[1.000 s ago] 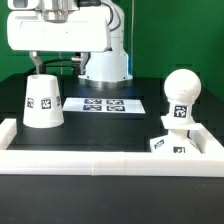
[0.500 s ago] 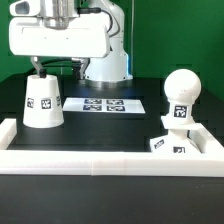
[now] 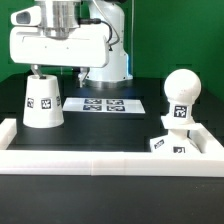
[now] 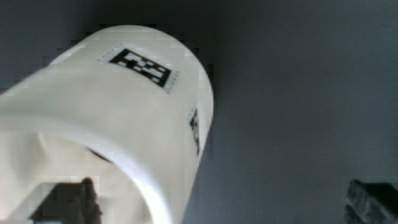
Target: Assemble lamp
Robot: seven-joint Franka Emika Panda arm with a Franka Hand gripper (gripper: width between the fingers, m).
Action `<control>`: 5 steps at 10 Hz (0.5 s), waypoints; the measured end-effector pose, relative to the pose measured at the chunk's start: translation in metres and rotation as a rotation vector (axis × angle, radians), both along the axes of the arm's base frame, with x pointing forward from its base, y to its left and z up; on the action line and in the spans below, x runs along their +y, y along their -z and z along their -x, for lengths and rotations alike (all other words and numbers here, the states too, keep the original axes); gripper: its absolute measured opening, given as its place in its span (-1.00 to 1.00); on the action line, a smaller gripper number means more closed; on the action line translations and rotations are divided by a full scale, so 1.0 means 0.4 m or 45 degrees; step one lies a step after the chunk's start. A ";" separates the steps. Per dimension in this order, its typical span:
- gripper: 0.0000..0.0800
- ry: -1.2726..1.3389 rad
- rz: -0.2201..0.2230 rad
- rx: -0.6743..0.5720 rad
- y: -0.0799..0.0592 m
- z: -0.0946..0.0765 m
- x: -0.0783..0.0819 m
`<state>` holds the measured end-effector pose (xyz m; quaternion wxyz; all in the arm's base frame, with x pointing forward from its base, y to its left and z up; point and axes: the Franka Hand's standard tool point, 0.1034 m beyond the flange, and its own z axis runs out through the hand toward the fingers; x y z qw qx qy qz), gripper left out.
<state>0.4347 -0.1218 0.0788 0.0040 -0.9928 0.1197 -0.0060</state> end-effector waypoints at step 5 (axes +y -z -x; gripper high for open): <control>-0.80 -0.003 0.004 0.011 0.012 -0.002 -0.002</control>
Offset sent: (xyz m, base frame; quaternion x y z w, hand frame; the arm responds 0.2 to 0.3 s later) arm 0.0061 0.0001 -0.0028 -0.0016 0.0025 -0.0050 1.0000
